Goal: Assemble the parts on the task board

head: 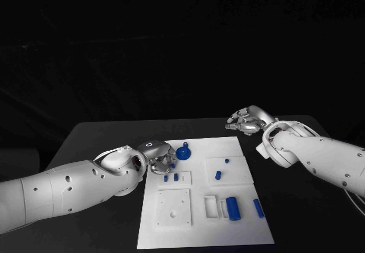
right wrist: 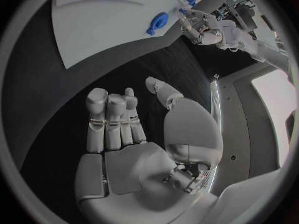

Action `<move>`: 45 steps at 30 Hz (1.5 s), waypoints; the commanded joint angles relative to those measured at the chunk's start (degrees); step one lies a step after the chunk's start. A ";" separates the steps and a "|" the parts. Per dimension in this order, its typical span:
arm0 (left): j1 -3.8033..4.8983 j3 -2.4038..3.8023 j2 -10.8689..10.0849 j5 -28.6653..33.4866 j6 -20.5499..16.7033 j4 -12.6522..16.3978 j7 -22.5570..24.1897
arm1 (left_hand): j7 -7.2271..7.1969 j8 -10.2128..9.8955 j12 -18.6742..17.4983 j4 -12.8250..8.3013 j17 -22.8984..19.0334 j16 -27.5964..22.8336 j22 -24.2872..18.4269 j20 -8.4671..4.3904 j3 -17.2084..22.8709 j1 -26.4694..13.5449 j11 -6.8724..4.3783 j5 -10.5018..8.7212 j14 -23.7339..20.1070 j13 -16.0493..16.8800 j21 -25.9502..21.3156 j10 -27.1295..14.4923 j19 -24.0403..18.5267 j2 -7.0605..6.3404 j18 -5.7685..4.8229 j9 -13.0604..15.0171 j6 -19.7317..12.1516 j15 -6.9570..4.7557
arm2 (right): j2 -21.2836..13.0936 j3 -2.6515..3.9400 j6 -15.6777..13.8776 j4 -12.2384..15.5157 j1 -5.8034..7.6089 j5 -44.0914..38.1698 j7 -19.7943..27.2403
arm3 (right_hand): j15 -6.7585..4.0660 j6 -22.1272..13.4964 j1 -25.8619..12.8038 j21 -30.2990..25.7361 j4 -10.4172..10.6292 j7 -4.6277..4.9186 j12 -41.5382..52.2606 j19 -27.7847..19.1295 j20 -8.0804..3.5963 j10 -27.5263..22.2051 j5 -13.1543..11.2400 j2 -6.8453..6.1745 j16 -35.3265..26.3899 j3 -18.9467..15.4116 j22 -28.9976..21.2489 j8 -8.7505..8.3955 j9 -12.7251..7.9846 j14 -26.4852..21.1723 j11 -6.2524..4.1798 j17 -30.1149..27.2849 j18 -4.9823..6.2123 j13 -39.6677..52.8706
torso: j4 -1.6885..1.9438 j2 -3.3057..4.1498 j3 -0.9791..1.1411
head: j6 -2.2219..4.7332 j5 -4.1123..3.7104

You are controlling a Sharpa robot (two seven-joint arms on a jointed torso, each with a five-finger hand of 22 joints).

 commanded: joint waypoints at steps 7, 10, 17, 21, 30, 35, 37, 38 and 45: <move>-0.43 -0.37 0.52 -5.44 0.92 0.93 -0.23 | 0.00 0.58 -0.21 -0.09 -0.03 0.33 0.84 -1.31 0.31 0.54 -0.24 0.46 0.78 0.08 0.27 0.78 0.08 -0.20 3.17 0.01 0.83 -0.26 | -0.03 0.02 0.68 0.06 -0.08 -0.14 0.53 | -0.12 0.00 -0.20 -0.31 -0.17 0.29 0.19 0.06 -0.44 -0.54 0.22 0.59 -0.29 -0.10 0.35 -0.30 0.06 0.19 0.02 0.08 4.86 -0.09 | -0.02 0.00 0.00 | -0.07 -0.03; -0.43 -0.37 0.48 -5.45 0.88 0.91 -0.31 | -0.01 0.59 -0.21 -0.08 -0.03 0.35 0.84 -1.32 0.32 0.54 -0.26 0.48 0.81 0.09 0.28 0.82 0.09 -0.24 3.17 0.01 0.86 -0.27 | -0.02 0.02 0.69 0.02 -0.10 -0.14 0.54 | -0.12 -0.01 -0.20 -0.32 -0.17 0.29 0.19 0.06 -0.44 -0.54 0.22 0.59 -0.30 -0.10 0.36 -0.31 0.06 0.19 0.02 0.08 4.86 -0.10 | -0.02 0.00 0.01 | -0.10 -0.04; -0.44 -0.37 0.35 -4.31 -0.71 0.85 -0.34 | 0.63 -0.43 -1.05 0.19 -0.33 -0.23 0.66 -1.21 0.53 0.43 0.15 0.50 0.26 -0.21 -0.07 -0.32 -0.18 -1.28 3.07 -0.52 -0.81 0.11 | -0.01 0.02 0.70 -0.01 -0.12 -0.14 0.55 | -0.12 -0.01 -0.21 -0.32 -0.18 0.29 0.20 0.06 -0.44 -0.54 0.22 0.59 -0.30 -0.10 0.36 -0.31 0.07 0.19 0.02 0.09 4.86 -0.11 | -0.03 -0.02 0.00 | -0.05 -0.04; -0.44 -0.37 0.24 -3.51 -1.51 0.73 -0.30 | 1.97 -2.25 -1.79 0.34 -0.55 -0.52 0.50 -0.92 0.71 1.03 0.55 -0.45 0.23 -0.41 -0.35 -1.22 -0.15 -3.13 3.15 -1.41 -4.16 0.49 | -0.01 0.02 0.68 -0.04 -0.12 -0.13 0.55 | -0.12 -0.01 -0.21 -0.33 -0.19 0.29 0.20 0.06 -0.44 -0.54 0.22 0.58 -0.30 -0.10 0.37 -0.32 0.07 0.19 0.02 0.09 4.86 -0.11 | -0.02 -0.02 0.01 | 0.02 -0.05; -0.43 -0.37 0.10 -2.55 -1.61 0.71 -0.87 | 1.78 -3.33 -3.05 0.94 -0.80 -0.90 0.38 -0.20 0.33 1.37 1.34 -0.74 -0.15 -0.83 -0.78 -3.00 -0.37 -6.21 3.36 -2.02 -6.66 1.24 | -0.04 0.02 0.65 -0.05 -0.12 -0.13 0.54 | -0.11 -0.06 -0.21 -0.34 -0.23 0.30 0.20 0.06 -0.44 -0.56 0.21 0.55 -0.32 -0.11 0.37 -0.35 0.07 0.18 0.02 0.09 4.86 -0.13 | -0.01 -0.01 0.00 | 0.08 -0.04; -0.43 -0.36 0.03 -2.46 -2.13 0.69 -1.03 | 1.62 -3.71 -3.57 1.71 -0.91 -1.03 0.32 0.14 0.24 1.52 1.68 -1.00 -0.29 -1.01 -1.00 -3.75 -0.42 -7.29 3.56 -2.22 -7.84 1.56 | -0.04 0.02 0.66 -0.05 -0.12 -0.13 0.55 | -0.11 -0.08 -0.20 -0.35 -0.25 0.31 0.20 0.05 -0.44 -0.57 0.21 0.54 -0.32 -0.11 0.38 -0.36 0.06 0.17 0.03 0.09 4.86 -0.13 | -0.03 -0.02 0.01 | 0.10 -0.03; -0.44 -0.36 -0.01 -2.44 -2.39 0.68 -1.19 | 1.58 -3.78 -3.58 1.85 -0.93 -1.03 0.32 0.18 0.24 1.61 1.69 -1.02 -0.28 -1.00 -1.03 -3.75 -0.41 -7.36 3.61 -2.25 -8.08 1.59 | -0.05 0.02 0.65 -0.06 -0.13 -0.13 0.55 | -0.11 -0.09 -0.20 -0.35 -0.25 0.31 0.20 0.05 -0.44 -0.57 0.21 0.54 -0.33 -0.11 0.38 -0.37 0.06 0.17 0.03 0.10 4.86 -0.14 | -0.05 -0.02 0.00 | 0.10 -0.02; -0.44 -0.35 -0.04 -2.44 -2.45 0.67 -1.24 | 1.60 -3.79 -3.59 1.90 -0.93 -1.03 0.32 0.19 0.25 1.63 1.69 -1.02 -0.27 -1.00 -1.04 -3.75 -0.40 -7.35 3.62 -2.25 -8.12 1.60 | -0.04 0.02 0.65 -0.06 -0.13 -0.13 0.55 | -0.11 -0.09 -0.20 -0.35 -0.25 0.31 0.20 0.05 -0.44 -0.58 0.21 0.54 -0.33 -0.11 0.38 -0.37 0.06 0.17 0.03 0.10 4.86 -0.14 | -0.05 -0.01 0.00 | 0.11 -0.02; -0.45 -0.33 -0.38 -2.38 -2.30 0.43 -1.52 | 1.88 -3.68 -3.60 2.07 -0.93 -0.96 0.31 0.21 0.36 2.10 1.68 -0.95 -0.18 -0.98 -1.06 -3.72 -0.30 -7.35 3.77 -2.21 -8.19 1.59 | -0.17 0.02 1.16 -0.10 -0.14 -0.12 0.44 | -0.10 -0.10 -0.20 -0.36 -0.27 0.31 0.21 0.05 -0.44 -0.58 0.20 0.55 -0.33 -0.11 0.39 -0.38 0.07 0.17 0.04 0.10 4.86 -0.15 | -0.06 -0.01 -0.01 | 0.17 -0.06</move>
